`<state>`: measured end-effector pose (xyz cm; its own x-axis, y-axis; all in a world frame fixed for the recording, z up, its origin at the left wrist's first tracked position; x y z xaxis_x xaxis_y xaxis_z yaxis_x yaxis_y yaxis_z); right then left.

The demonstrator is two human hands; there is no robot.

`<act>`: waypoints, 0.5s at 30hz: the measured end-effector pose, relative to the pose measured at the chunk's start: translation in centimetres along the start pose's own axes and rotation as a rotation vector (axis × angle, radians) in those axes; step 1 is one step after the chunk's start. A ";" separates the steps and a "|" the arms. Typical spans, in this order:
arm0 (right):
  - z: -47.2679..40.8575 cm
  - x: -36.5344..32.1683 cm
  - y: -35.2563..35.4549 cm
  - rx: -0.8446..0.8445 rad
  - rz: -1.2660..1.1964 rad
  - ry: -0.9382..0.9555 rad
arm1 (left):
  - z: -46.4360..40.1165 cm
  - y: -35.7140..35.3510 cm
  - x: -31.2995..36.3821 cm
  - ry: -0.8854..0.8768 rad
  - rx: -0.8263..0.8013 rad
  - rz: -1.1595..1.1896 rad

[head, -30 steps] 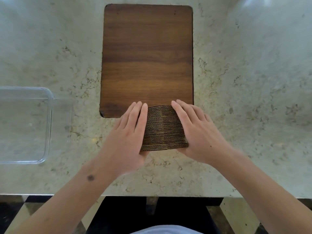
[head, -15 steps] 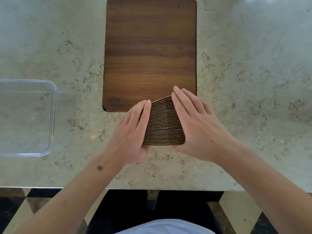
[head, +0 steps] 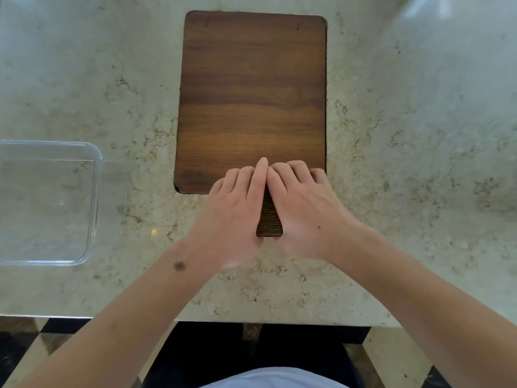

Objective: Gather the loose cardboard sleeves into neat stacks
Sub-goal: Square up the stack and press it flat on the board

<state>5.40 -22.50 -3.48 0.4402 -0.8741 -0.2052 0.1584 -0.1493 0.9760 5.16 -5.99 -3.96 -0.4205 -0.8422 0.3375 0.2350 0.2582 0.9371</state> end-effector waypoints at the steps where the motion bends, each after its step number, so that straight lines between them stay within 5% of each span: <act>1: -0.1 -0.1 -0.1 0.010 -0.010 -0.006 | -0.1 -0.1 -0.4 -0.007 -0.004 0.004; 7: 0.5 1.1 -0.9 0.068 -0.235 0.028 | 0.0 -1.2 -2.5 -0.073 0.020 0.136; 12: 2.7 4.2 -2.2 0.086 -0.595 0.017 | 1.8 -2.4 -4.2 0.111 0.022 0.480; 15: 2.4 5.3 -3.0 0.094 -0.667 0.032 | 1.9 -3.1 -4.9 0.068 0.089 0.519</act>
<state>5.18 -27.81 -7.35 0.3012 -0.5667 -0.7669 0.3284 -0.6934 0.6414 4.78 -1.78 -8.32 -0.2103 -0.6205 0.7555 0.3205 0.6863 0.6529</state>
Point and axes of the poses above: each hand's wrist, its own z-axis away from the middle knuckle, its own y-axis out of the back of the hand, x = y × z, the point moved 1 cm from there along -z, towards the middle knuckle, and after that the axes turned 7 degrees about x, right-handed, at the moved point
